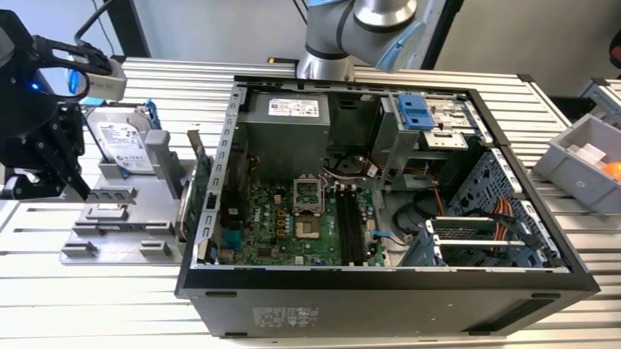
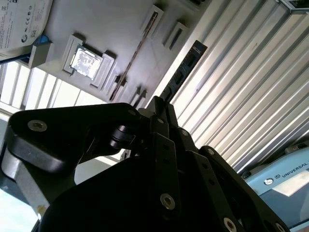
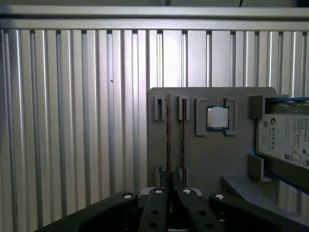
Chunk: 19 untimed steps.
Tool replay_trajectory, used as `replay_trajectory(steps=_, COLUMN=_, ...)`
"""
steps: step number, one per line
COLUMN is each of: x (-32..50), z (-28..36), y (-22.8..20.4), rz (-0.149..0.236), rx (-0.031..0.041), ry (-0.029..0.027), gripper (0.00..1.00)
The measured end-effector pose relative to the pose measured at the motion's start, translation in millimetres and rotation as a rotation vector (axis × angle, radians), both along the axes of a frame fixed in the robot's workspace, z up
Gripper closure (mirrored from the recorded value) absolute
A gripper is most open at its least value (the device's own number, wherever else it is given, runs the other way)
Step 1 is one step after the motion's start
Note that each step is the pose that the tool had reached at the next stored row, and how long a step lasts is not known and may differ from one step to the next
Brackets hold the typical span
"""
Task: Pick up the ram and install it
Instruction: 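Pick up the ram and move it above insertion slot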
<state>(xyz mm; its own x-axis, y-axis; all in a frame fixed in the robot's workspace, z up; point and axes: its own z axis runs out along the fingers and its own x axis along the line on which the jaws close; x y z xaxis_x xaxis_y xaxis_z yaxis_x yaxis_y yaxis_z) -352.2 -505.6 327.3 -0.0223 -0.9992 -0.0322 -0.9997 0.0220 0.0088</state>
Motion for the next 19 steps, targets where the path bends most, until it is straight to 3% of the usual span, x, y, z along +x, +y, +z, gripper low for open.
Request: replay_trajectory(steps=19, x=0.0, z=26.4, y=0.1, rz=0.000, rx=0.0000, ry=-0.0013, gripper=1.00)
